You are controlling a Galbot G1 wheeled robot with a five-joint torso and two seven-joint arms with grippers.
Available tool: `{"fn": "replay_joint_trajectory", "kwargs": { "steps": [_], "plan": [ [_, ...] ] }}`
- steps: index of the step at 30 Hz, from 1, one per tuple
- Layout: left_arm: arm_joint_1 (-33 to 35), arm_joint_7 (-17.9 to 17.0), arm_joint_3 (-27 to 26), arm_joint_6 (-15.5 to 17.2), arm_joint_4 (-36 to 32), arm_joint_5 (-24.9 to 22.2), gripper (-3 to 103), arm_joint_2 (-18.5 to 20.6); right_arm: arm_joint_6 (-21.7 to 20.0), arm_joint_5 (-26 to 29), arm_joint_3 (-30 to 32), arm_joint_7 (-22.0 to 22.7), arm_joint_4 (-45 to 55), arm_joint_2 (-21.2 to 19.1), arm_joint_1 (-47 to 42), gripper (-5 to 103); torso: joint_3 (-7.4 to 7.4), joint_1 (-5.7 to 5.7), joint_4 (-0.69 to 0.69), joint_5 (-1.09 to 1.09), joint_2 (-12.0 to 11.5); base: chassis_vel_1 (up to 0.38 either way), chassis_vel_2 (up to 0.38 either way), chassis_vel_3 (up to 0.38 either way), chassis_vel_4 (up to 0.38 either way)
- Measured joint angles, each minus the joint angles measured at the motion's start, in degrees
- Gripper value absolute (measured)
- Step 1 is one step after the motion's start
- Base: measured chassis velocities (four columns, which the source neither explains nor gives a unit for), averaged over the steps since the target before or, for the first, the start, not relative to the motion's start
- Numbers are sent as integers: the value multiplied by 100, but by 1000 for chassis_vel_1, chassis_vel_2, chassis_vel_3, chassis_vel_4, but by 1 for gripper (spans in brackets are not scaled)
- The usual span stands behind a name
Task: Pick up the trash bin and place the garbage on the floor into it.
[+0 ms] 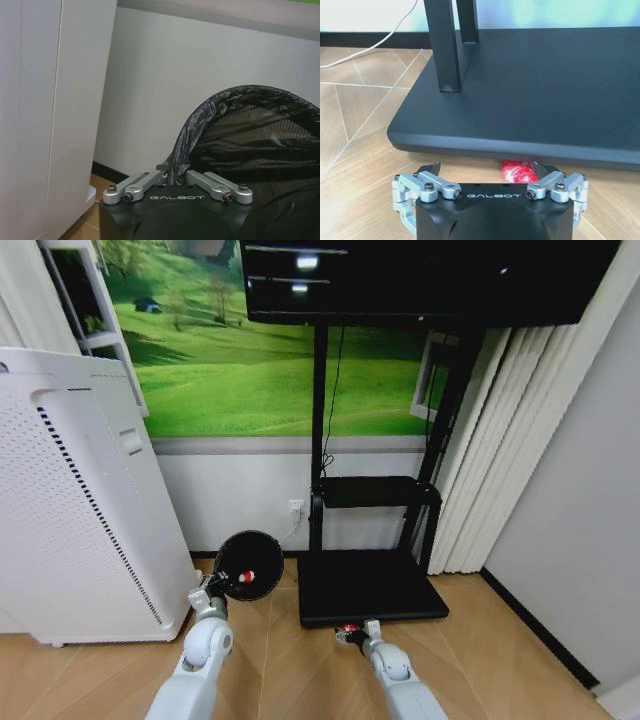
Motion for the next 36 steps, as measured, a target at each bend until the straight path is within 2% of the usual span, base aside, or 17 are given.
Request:
{"fn": "replay_joint_trajectory", "kwargs": {
  "steps": [31,36],
  "plan": [
    [52,-7,12,-24,1,63,3,-57,213,-40,32,-99,40,-86,-114,100,0,1,0,0,0,-15,17,16,-17],
    [42,0,-2,-30,3,59,3,-48,177,-15,14,-216,-197,-70,-57,100,0,1,-1,0,0,0,0,0,0]
  ]
}}
